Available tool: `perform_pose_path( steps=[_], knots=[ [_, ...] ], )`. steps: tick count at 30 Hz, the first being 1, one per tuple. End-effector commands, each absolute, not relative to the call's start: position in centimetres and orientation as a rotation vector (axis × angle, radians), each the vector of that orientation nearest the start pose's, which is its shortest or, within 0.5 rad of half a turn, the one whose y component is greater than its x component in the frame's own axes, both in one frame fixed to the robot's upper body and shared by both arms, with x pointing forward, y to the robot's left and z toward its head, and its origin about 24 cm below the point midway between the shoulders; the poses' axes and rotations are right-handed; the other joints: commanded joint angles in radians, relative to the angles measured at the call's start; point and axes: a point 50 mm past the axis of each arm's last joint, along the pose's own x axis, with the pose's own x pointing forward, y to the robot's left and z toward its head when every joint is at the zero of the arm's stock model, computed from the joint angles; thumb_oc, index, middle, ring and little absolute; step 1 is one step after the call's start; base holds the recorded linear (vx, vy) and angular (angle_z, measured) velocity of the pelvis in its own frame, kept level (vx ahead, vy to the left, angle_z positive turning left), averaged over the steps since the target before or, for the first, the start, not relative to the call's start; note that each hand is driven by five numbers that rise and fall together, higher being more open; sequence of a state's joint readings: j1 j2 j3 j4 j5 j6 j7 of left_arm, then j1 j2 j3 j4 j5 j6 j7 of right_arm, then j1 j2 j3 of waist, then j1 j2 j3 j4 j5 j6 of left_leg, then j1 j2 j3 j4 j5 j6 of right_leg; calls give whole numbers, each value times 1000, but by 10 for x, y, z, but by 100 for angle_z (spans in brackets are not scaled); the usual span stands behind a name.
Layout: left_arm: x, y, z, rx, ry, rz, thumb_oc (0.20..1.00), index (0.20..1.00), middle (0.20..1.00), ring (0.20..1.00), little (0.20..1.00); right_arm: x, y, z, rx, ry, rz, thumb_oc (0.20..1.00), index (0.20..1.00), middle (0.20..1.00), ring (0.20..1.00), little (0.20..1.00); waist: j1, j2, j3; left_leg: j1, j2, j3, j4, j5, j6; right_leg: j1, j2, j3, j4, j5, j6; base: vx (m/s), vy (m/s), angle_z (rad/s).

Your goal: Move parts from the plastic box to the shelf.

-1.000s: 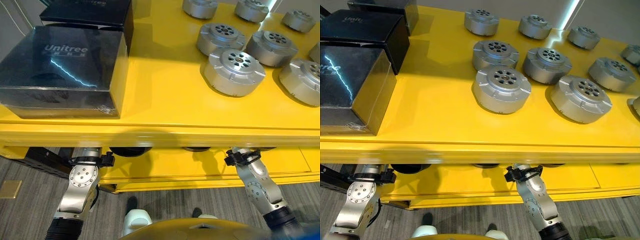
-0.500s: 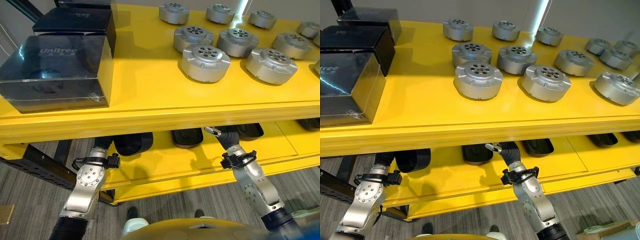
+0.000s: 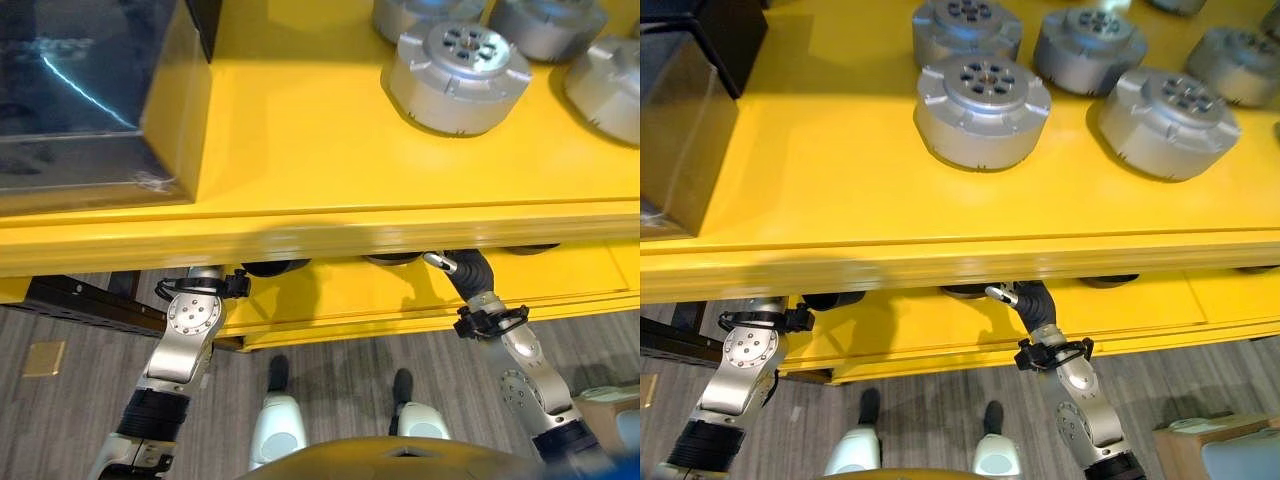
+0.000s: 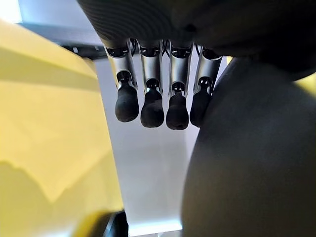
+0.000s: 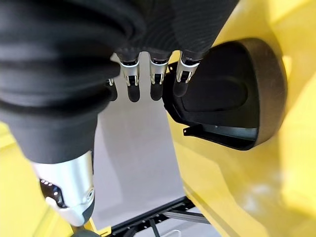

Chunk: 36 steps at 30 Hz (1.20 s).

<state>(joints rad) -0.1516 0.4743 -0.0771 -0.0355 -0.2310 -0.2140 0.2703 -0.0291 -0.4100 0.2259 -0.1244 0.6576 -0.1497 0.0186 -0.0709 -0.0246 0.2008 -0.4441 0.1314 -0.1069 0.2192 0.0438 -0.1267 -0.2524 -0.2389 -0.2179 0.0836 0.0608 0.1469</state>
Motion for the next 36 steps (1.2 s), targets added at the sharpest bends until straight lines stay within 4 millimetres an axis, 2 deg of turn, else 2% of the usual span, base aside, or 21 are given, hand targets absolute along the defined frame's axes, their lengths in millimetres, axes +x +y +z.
perform_pose_path(
  steps=[1, 2, 6, 9, 12, 16, 17, 18, 19, 22, 36],
  knots=[
    [279, 217, 163, 238, -609, 186, 200, 200, 200, 200, 200, 257, -168, 132, 322, -420, 245, 1000, 1000, 1000, 1000, 1000, -6, -32, 6, 4, -21, 74, 84, -126, 53, -102, -105, 39, 192, -70, 15, -100, 17, -6],
    [283, 219, 170, 242, -639, 226, 200, 200, 200, 200, 200, 262, -170, 144, 335, -478, 217, 1000, 1000, 1000, 1000, 1000, -5, -27, 13, -59, -21, 71, 124, -135, 53, -163, -102, 50, 228, -81, 11, -92, 16, -2],
    [289, 222, 187, 245, -710, 310, 200, 200, 200, 200, 200, 272, -175, 172, 373, -615, 139, 1000, 1000, 1000, 1000, 1000, 0, -23, 27, -157, -19, 73, 168, -138, 61, -275, -94, 78, 258, -78, 7, -85, 28, -4],
    [292, 226, 200, 269, -766, 390, 200, 200, 200, 200, 200, 271, -179, 192, 392, -720, 89, 1000, 1000, 1000, 1000, 1000, 0, -27, 50, -229, -21, 68, 229, -158, 72, -348, -96, 86, 320, -94, 1, -48, 20, -10],
    [292, 227, 207, 294, -793, 422, 200, 200, 200, 200, 200, 270, -181, 197, 397, -754, 67, 1000, 1000, 1000, 1000, 1000, -3, -27, 60, -269, -24, 64, 266, -171, 75, -388, -96, 94, 355, -107, -4, -31, 8, -3],
    [291, 230, 210, 299, -812, 467, 200, 200, 200, 200, 200, 269, -184, 199, 416, -773, 40, 1000, 1000, 1000, 1000, 1000, -6, -25, 59, -332, -27, 59, 323, -189, 80, -452, -92, 111, 409, -130, -12, 18, 1, -3],
    [290, 232, 212, 306, -820, 489, 200, 200, 200, 200, 200, 269, -183, 199, 431, -774, 43, 1000, 1000, 1000, 1000, 1000, -7, -24, 53, -342, -23, 52, 348, -224, 76, -466, -85, 121, 441, -169, -9, 3, 8, -5],
    [290, 232, 212, 306, -821, 489, 200, 200, 200, 200, 200, 269, -184, 199, 431, -775, 43, 1000, 1000, 1000, 1000, 1000, -7, -25, 57, -355, -26, 56, 348, -200, 81, -476, -89, 117, 437, -147, -17, 91, -3, -2],
    [290, 235, 212, 325, -821, 512, 200, 200, 200, 200, 200, 268, -182, 200, 435, -778, 51, 1000, 1000, 1000, 1000, 1000, -7, -23, 55, -360, -26, 47, 374, -235, 80, -487, -78, 130, 470, -181, -13, 5, 17, -3],
    [287, 235, 212, 314, -831, 524, 200, 200, 200, 200, 200, 266, -182, 198, 440, -773, 58, 1000, 1000, 1000, 1000, 1000, -7, -23, 49, -385, -27, 44, 413, -251, 84, -514, -75, 134, 513, -204, -20, 31, 2, -4],
    [281, 239, 205, 322, -811, 526, 200, 200, 200, 200, 200, 262, -181, 191, 457, -745, 84, 1000, 1000, 1000, 1000, 1000, -1, -30, 6, -430, -28, 20, 492, -280, 87, -569, -66, 153, 623, -258, -42, -14, -4, 0]
  ],
)
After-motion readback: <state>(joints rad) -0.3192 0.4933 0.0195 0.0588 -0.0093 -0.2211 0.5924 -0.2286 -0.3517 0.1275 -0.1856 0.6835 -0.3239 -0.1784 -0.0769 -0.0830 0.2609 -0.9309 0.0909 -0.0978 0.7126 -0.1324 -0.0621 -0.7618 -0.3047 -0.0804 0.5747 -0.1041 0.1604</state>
